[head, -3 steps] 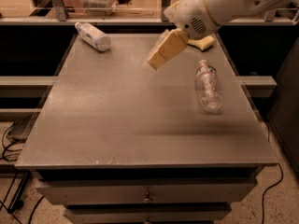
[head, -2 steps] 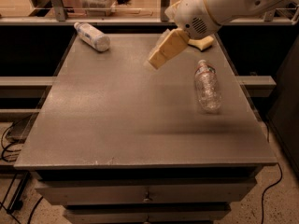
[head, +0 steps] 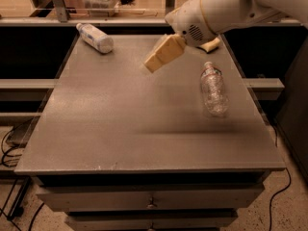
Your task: Pick blue plastic bottle
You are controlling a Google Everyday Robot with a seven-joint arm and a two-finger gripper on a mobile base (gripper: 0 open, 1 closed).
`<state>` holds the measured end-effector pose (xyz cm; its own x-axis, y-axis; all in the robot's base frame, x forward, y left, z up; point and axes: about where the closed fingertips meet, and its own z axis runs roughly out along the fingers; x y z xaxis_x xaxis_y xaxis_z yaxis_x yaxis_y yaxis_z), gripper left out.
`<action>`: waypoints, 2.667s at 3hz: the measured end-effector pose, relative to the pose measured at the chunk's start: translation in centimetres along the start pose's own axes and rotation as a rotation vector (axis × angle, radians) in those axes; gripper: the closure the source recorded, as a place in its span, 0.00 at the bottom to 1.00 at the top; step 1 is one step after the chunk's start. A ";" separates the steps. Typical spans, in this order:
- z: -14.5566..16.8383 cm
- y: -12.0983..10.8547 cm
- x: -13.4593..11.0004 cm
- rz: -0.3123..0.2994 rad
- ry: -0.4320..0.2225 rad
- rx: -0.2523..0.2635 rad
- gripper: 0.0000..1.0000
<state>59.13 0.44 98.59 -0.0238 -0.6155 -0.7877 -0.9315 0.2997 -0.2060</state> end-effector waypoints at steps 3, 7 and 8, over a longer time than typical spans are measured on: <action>10.0 -4.9 1.9 0.180 -0.129 0.151 0.00; 18.2 -7.2 0.0 0.196 -0.202 0.138 0.00; 20.6 -8.6 -0.4 0.202 -0.213 0.138 0.00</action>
Offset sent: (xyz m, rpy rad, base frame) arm 0.0878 0.0458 -0.0761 0.1625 0.0358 -0.2290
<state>74.63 13.18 88.72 -0.1136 -0.3718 -0.9214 -0.8572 0.5055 -0.0983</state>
